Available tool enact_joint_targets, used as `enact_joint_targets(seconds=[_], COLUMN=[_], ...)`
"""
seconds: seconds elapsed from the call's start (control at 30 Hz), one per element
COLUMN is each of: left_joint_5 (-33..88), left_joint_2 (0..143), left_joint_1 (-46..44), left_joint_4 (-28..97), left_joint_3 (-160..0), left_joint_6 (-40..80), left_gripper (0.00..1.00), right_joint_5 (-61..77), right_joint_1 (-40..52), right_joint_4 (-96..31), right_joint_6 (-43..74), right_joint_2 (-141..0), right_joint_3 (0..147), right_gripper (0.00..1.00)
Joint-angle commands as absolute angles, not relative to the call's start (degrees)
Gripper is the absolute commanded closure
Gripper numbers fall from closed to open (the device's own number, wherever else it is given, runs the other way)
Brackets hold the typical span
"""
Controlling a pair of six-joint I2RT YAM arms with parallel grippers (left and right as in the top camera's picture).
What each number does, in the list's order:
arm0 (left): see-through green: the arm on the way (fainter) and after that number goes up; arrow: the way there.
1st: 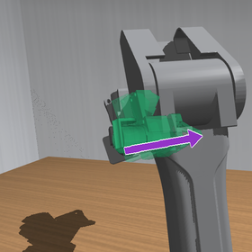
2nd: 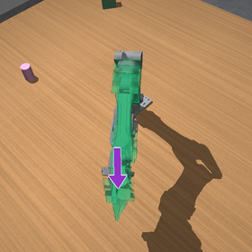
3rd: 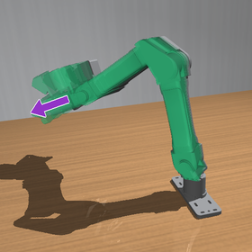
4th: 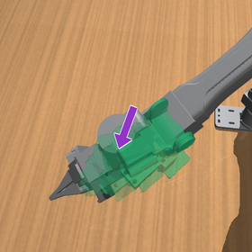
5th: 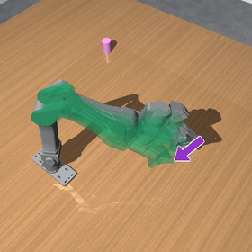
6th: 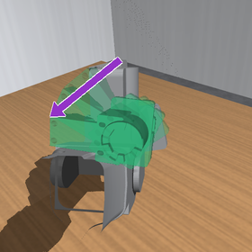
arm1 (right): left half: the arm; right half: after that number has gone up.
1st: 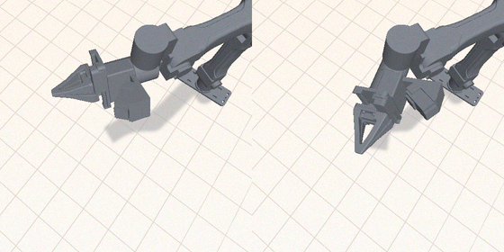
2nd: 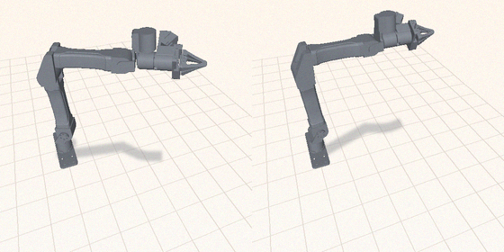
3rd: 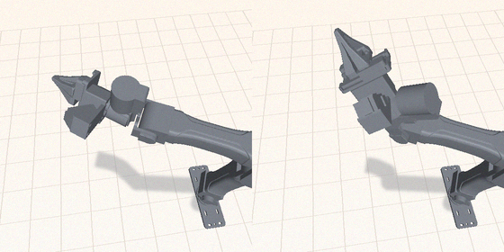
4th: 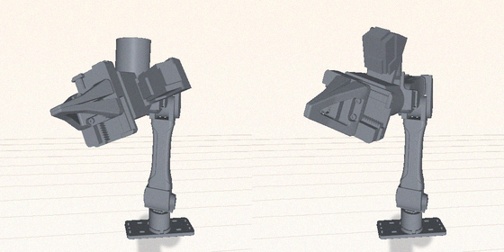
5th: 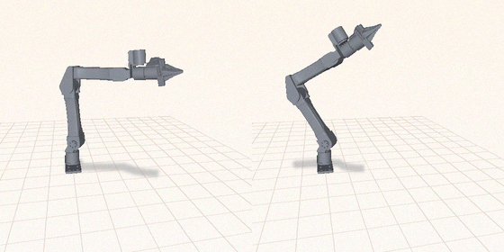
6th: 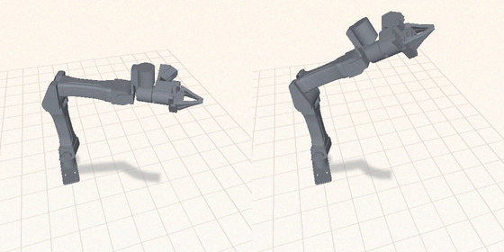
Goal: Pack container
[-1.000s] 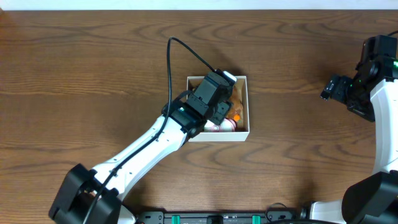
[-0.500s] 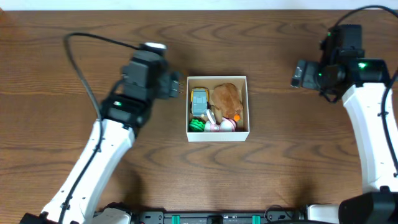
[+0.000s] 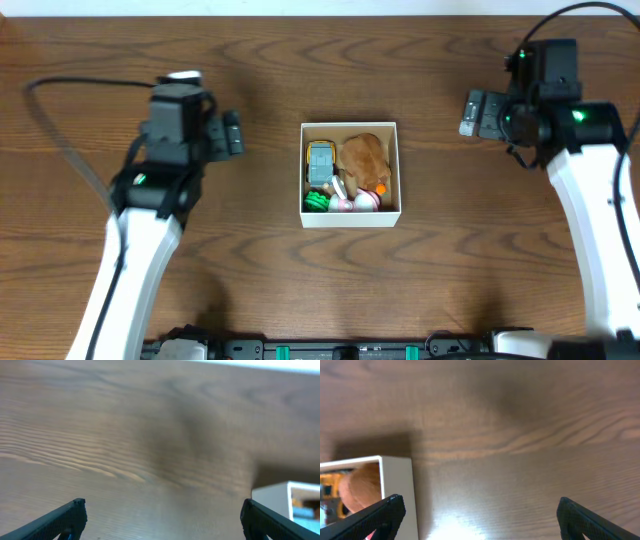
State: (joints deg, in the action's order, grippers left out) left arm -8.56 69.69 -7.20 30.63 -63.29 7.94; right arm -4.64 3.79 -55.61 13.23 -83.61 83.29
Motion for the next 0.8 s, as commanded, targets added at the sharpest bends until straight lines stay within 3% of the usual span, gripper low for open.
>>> enact_joint_targets(seconds=[0.0,0.47,0.77], left_joint_5=[-9.72,-9.69,-9.30], left_joint_2=[60.88,21.82,19.27], left_joint_1=[-5.65,-5.54,-5.54], left_joint_4=[31.16,26.96,30.76], left_joint_3=[-60.10,-34.37,-30.55], left_joint_6=[10.44,11.51,11.51], left_gripper=[0.02,0.02,0.02], right_joint_5=[-10.04,-17.61,-16.93], right_joint_1=[6.20,13.67,13.67], right_joint_4=[-54.00,-45.82,-46.13], right_joint_6=[14.33,19.22,19.90], right_joint_2=[-73.56,-31.73,-24.38], right_joint_3=[80.49,44.64,35.88], right_gripper=[0.01,0.01,0.01])
